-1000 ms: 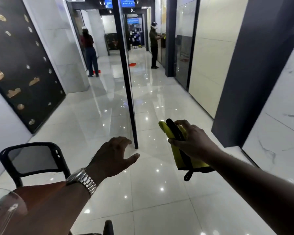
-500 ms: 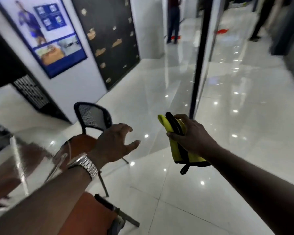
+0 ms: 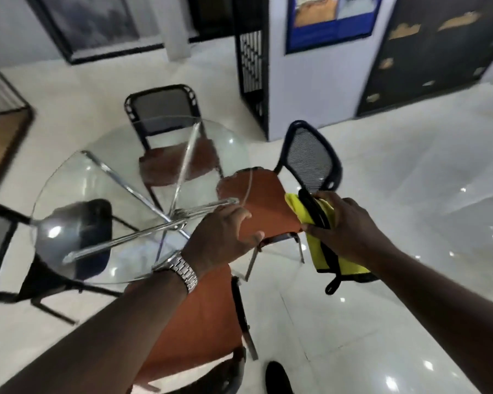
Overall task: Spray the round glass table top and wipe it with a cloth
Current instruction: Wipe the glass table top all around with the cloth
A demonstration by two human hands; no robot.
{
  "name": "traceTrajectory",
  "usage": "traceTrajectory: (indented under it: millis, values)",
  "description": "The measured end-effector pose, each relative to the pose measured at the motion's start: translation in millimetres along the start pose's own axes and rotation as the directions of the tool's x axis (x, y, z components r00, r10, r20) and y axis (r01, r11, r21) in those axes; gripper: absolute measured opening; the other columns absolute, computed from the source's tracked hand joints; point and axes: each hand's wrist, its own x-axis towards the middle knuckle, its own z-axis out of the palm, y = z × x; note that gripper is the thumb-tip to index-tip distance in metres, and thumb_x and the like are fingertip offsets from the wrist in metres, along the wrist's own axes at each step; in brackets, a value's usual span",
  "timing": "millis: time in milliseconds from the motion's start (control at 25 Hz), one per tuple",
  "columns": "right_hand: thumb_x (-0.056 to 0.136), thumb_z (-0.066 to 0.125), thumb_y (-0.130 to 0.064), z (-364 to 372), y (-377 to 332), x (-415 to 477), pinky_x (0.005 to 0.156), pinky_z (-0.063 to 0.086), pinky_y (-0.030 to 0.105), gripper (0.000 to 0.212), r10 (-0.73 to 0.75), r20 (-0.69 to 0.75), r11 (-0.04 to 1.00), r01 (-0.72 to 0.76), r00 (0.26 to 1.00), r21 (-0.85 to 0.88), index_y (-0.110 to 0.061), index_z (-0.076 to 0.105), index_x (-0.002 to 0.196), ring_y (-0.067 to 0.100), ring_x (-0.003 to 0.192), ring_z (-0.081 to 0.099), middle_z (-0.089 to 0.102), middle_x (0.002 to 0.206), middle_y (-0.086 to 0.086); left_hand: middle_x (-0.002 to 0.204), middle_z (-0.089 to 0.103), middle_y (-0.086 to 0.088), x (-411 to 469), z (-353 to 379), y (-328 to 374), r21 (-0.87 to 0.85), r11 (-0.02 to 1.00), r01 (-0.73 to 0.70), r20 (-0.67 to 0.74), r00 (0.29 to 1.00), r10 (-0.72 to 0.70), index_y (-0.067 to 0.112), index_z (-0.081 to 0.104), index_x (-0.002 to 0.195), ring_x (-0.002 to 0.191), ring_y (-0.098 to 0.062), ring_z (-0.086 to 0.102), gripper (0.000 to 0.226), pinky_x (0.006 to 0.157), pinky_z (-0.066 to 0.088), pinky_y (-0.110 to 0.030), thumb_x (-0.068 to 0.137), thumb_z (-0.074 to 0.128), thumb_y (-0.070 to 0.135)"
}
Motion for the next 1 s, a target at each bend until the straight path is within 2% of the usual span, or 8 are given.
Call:
traceTrajectory:
  millis: [240,400,600,680,760,840,920,1000]
  values:
    - [0.088,0.078,-0.057,53.5,-39.7,106.5,0.096,0.055,0.044,0.073,-0.166,0.251,0.981,0.185,0.954,-0.053,-0.045,0.043,0.151,0.032,0.123,0.062,0.057,0.138,0.006,0.129,0.064,0.005,-7.4,-0.1,-66.1,-0.018,0.949,0.315,-0.009,0.949,-0.315,0.021,0.062,0.128,0.122,-0.017,0.057,0.068,0.102,0.048,-0.035,0.084,0.051,0.071]
    - [0.088,0.074,-0.062,110.9,-45.0,190.0,0.102,0.056,0.051,0.075,-0.277,0.425,0.937,0.341,0.862,-0.080,-0.050,0.039,0.152,0.035,0.128,0.061,0.055,0.142,0.007,0.130,0.063,0.000,-7.3,39.3,-116.9,-0.071,0.833,0.549,-0.023,0.834,-0.551,0.019,0.062,0.128,0.125,-0.021,0.055,0.066,0.104,0.046,-0.036,0.083,0.058,0.067]
    - [0.088,0.064,-0.068,195.8,-37.1,279.3,0.110,0.052,0.050,0.074,-0.396,0.584,0.838,0.539,0.709,-0.084,-0.048,0.038,0.155,0.034,0.136,0.057,0.053,0.148,0.004,0.152,0.049,-0.007,-5.4,120.1,-165.5,-0.083,0.662,0.745,0.027,0.665,-0.746,0.013,0.056,0.139,0.143,-0.027,0.042,0.083,0.118,0.037,-0.045,0.082,0.042,0.072]
    - [0.087,0.054,-0.073,231.2,-40.7,304.5,0.106,0.055,0.052,0.075,-0.476,0.564,0.756,0.641,0.675,-0.130,-0.046,0.038,0.156,0.036,0.133,0.058,0.053,0.148,0.004,0.160,0.040,-0.010,3.8,146.0,-186.7,-0.094,0.614,0.783,-0.035,0.614,-0.788,0.011,0.052,0.145,0.147,-0.031,0.037,0.074,0.120,0.034,-0.050,0.090,0.045,0.061]
    - [0.095,0.048,-0.068,269.0,-46.7,316.0,0.107,0.051,0.055,0.069,-0.594,0.510,0.610,0.762,0.622,-0.219,-0.040,0.042,0.158,0.041,0.138,0.053,0.046,0.160,0.008,0.163,0.037,-0.011,12.6,161.6,-208.4,-0.063,0.600,0.798,-0.154,0.586,-0.796,0.009,0.049,0.148,0.148,-0.033,0.036,0.061,0.120,0.032,-0.050,0.097,0.050,0.043]
    - [0.105,0.036,-0.060,308.7,-51.3,328.0,0.118,0.039,0.058,0.062,-0.717,0.530,0.413,0.888,0.453,-0.200,-0.035,0.041,0.163,0.039,0.155,0.039,0.032,0.174,0.007,0.164,0.035,-0.014,20.3,173.1,-233.4,-0.029,0.602,0.798,-0.263,0.575,-0.775,0.007,0.047,0.149,0.150,-0.034,0.035,0.053,0.122,0.029,-0.051,0.102,0.050,0.030]
    - [0.112,0.030,-0.053,339.0,-48.3,338.4,0.127,0.026,0.057,0.057,-0.769,0.560,0.285,0.950,0.307,-0.129,-0.035,0.037,0.166,0.032,0.163,0.026,0.024,0.178,0.001,0.165,0.032,-0.016,23.0,183.4,-247.4,-0.039,0.617,0.786,-0.310,0.578,-0.755,0.003,0.045,0.150,0.152,-0.034,0.031,0.050,0.123,0.027,-0.052,0.104,0.049,0.023]
    - [0.115,0.029,-0.049,353.2,-40.7,348.9,0.131,0.020,0.054,0.056,-0.797,0.540,0.249,0.962,0.270,-0.114,-0.032,0.034,0.168,0.027,0.165,0.020,0.021,0.178,-0.001,0.167,0.030,-0.015,22.3,196.8,-251.4,-0.041,0.643,0.765,-0.332,0.597,-0.731,0.003,0.044,0.152,0.154,-0.034,0.028,0.052,0.126,0.023,-0.050,0.104,0.049,0.021]
